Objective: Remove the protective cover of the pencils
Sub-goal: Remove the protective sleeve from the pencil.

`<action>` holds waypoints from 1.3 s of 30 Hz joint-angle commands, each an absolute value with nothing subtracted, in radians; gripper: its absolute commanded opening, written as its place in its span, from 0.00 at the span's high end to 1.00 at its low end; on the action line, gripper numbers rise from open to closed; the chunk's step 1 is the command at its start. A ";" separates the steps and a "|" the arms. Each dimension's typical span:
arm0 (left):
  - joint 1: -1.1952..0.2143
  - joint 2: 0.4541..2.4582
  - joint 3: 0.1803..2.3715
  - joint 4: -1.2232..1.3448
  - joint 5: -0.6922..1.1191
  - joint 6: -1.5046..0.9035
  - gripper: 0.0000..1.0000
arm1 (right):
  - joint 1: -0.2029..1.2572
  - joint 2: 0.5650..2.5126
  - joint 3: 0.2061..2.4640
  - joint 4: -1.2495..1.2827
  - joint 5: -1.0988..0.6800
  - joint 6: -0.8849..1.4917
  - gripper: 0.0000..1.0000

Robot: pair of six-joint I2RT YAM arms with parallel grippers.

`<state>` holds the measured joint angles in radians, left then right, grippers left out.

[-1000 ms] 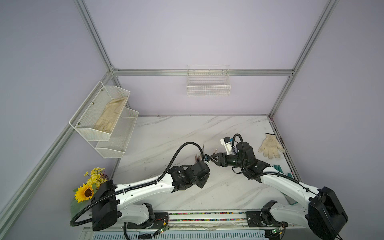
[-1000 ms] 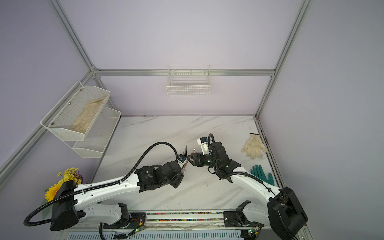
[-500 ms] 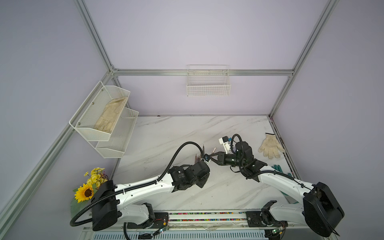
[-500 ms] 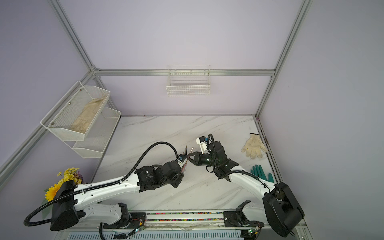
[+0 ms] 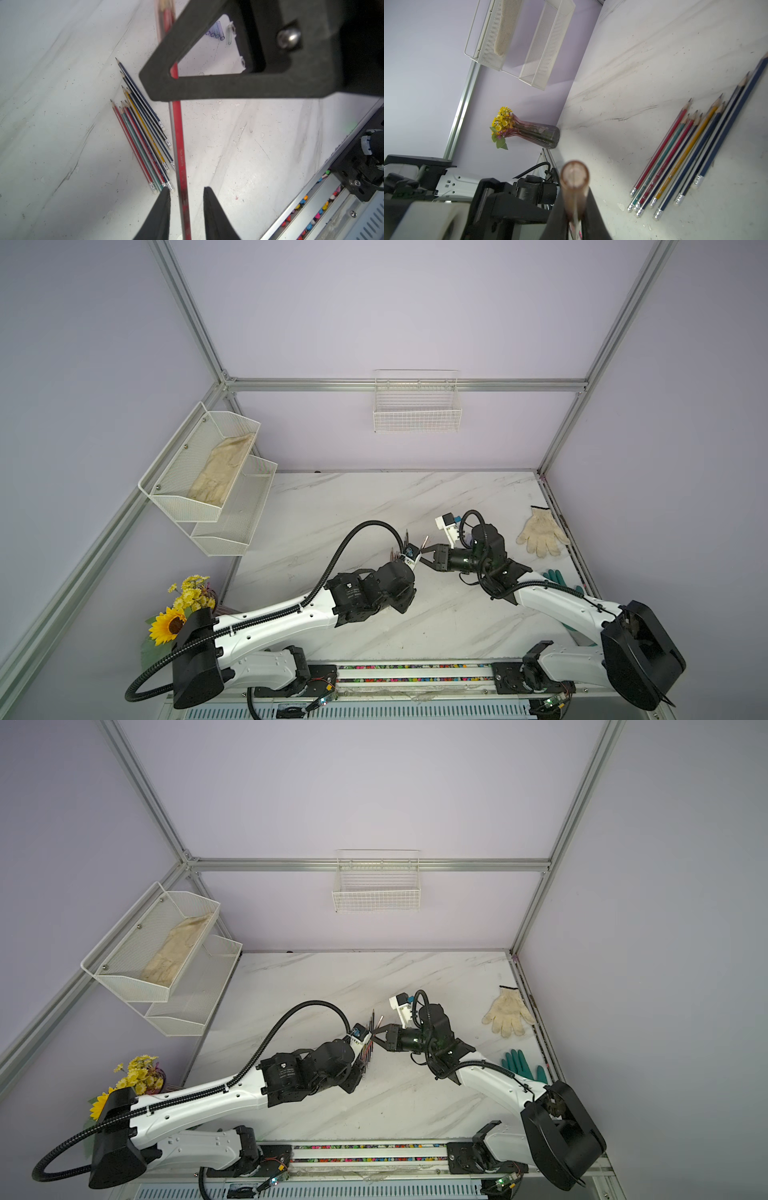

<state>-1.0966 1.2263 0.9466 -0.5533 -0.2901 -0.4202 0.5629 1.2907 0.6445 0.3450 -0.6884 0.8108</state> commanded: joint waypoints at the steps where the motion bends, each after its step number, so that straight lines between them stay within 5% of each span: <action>1: -1.103 1.206 0.963 -0.520 -0.310 -0.431 0.71 | 0.563 1.304 0.630 0.449 -0.745 0.863 1.00; 26: -1.103 1.255 0.968 -0.520 -0.263 -0.439 0.73 | 0.467 1.232 0.615 0.457 -0.778 0.902 1.00; 33: -1.102 1.283 0.997 -0.520 -0.236 -0.421 0.85 | 0.467 1.236 0.599 0.462 -0.775 0.907 1.00; 39: -1.102 1.280 1.009 -0.522 -0.228 -0.419 0.84 | 0.467 1.244 0.582 0.480 -0.772 0.914 1.00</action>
